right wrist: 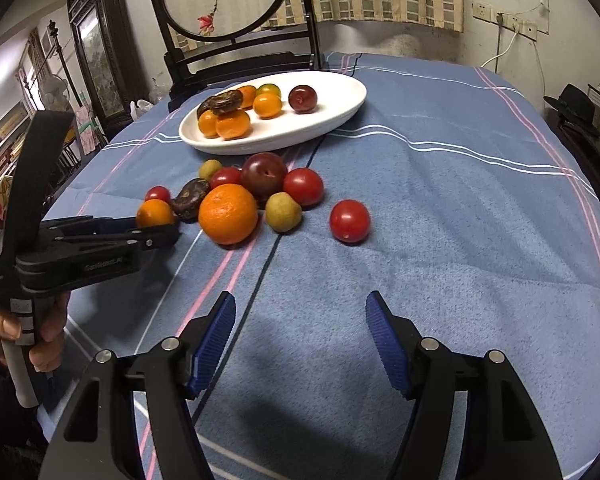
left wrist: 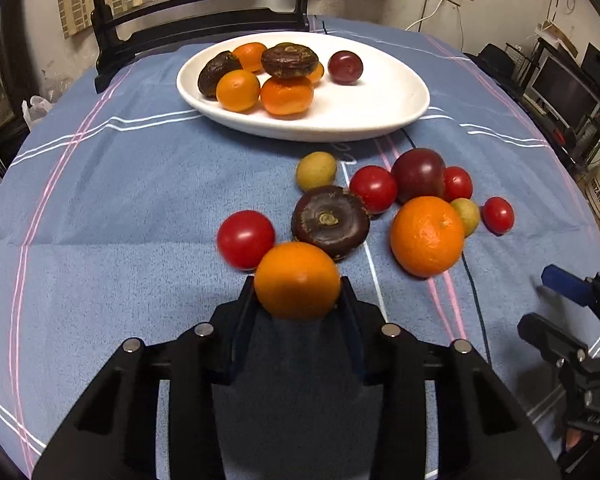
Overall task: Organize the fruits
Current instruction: 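Grasp an orange with the left tool while the right tool grasps a red tomato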
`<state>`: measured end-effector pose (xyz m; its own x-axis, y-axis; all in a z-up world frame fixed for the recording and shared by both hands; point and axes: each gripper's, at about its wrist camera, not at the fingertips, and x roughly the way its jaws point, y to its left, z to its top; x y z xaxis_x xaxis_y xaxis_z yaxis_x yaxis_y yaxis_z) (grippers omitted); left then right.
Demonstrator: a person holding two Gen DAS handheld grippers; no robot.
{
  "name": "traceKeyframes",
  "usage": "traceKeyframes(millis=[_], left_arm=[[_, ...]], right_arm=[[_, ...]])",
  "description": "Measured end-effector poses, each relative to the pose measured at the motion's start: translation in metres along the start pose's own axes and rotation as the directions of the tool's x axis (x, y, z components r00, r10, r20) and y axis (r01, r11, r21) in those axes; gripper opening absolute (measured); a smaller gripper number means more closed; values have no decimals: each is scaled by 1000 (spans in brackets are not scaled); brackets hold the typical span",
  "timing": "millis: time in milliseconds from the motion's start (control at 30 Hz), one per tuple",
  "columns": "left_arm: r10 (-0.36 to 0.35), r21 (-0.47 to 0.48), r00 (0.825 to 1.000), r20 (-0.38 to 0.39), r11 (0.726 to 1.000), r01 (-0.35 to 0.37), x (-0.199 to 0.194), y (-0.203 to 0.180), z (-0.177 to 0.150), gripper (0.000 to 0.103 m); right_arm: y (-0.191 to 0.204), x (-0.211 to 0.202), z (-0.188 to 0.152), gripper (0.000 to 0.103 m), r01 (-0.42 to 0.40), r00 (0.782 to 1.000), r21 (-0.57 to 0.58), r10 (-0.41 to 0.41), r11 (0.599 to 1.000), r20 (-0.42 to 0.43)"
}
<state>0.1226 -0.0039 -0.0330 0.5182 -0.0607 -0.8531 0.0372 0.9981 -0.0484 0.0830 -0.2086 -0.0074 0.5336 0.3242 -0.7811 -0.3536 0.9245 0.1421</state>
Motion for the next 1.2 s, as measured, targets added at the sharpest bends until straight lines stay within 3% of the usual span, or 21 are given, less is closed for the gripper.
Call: traceKeyframes(millis=[300, 533, 700, 733, 800, 933, 1033, 1100, 1200], left_arm=[[-54, -10, 998, 15, 998, 54, -3, 7, -4, 39], [-60, 40, 997, 49, 998, 58, -1, 5, -8, 39], [-68, 38, 996, 51, 997, 66, -2, 6, -8, 40], [-69, 37, 996, 51, 997, 68, -2, 6, -9, 40], [-70, 36, 996, 51, 997, 69, -2, 6, -9, 40], [-71, 37, 996, 52, 997, 69, -1, 6, -9, 40], [-83, 26, 995, 53, 996, 81, -1, 7, -9, 40], [-96, 13, 994, 58, 995, 95, -1, 8, -9, 42], [-104, -2, 992, 65, 995, 104, -2, 10, -10, 42]], right_arm=[[-7, 13, 11, 68, 43, 999, 3, -43, 999, -26], [-9, 24, 27, 68, 142, 989, -40, -143, 989, -32], [-13, 39, 41, 67, 165, 984, -50, -168, 985, -52], [-14, 42, 43, 64, 166, 984, -49, -169, 985, -58], [-17, 52, 47, 47, 164, 982, -44, -168, 985, -83], [-18, 59, 52, 48, 163, 983, -40, -166, 986, -77], [-17, 60, 54, 39, 152, 986, -36, -154, 988, -64], [-17, 58, 53, 28, 135, 989, -18, -136, 991, -60], [-17, 54, 49, 27, 128, 990, -7, -128, 992, -56]])
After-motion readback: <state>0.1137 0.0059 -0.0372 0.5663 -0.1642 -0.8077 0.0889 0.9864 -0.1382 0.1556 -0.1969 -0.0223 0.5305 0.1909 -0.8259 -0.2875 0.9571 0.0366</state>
